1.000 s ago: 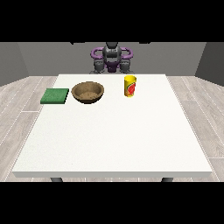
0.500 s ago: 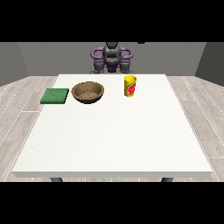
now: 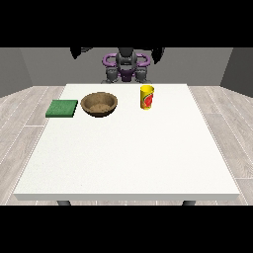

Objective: Pick the cup and pour the ball into the bowl, then pick the bowl and place it on the pad

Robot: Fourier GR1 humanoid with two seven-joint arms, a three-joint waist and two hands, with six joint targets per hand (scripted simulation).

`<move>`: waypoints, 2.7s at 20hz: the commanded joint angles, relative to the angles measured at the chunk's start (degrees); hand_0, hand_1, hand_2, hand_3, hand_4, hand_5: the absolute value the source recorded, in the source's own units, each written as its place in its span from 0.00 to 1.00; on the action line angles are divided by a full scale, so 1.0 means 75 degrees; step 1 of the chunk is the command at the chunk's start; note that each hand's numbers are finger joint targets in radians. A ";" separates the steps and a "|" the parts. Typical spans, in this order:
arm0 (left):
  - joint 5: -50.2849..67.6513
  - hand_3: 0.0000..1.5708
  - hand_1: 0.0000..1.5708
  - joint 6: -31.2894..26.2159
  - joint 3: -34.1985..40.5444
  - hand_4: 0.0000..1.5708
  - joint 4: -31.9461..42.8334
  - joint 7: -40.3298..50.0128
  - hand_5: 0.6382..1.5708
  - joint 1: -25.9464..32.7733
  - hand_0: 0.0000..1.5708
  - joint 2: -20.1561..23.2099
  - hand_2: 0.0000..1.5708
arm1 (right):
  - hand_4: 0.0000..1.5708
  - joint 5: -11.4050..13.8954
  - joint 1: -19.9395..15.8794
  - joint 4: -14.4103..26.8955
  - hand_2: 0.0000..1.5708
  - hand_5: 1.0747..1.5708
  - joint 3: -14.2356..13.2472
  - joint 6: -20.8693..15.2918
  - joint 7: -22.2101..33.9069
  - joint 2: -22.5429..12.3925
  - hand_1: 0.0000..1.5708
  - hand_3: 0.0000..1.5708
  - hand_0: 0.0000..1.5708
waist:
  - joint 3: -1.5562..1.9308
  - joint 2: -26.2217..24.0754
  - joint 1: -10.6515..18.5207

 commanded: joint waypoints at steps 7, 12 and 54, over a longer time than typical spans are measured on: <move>-0.0137 0.00 0.00 0.0670 0.0542 0.00 0.2037 -0.1529 0.92 -0.1702 0.00 -0.0005 0.00 | 0.19 -0.0374 -0.0485 0.1614 0.00 1.00 -0.0822 0.1310 -0.1859 -0.0593 0.00 0.00 0.00 | 0.0002 0.1146 -0.0459; -0.0033 0.00 0.00 0.0100 0.1061 0.00 0.3020 -0.2324 0.90 -0.2045 0.00 0.0121 0.00 | 0.17 -0.0479 -0.1194 0.2561 0.00 1.00 -0.1522 0.1394 -0.2049 -0.1059 0.00 0.00 0.00 | 0.0001 0.1377 -0.0072; -0.6378 1.00 0.84 0.3549 -0.1022 0.76 0.9602 0.1685 0.99 -0.6903 0.84 0.0321 1.00 | 0.41 -0.0883 -0.2078 0.4910 0.00 0.99 -0.2266 0.2180 -0.1190 -0.2372 0.00 0.00 0.00 | 0.0021 -0.0339 -0.0177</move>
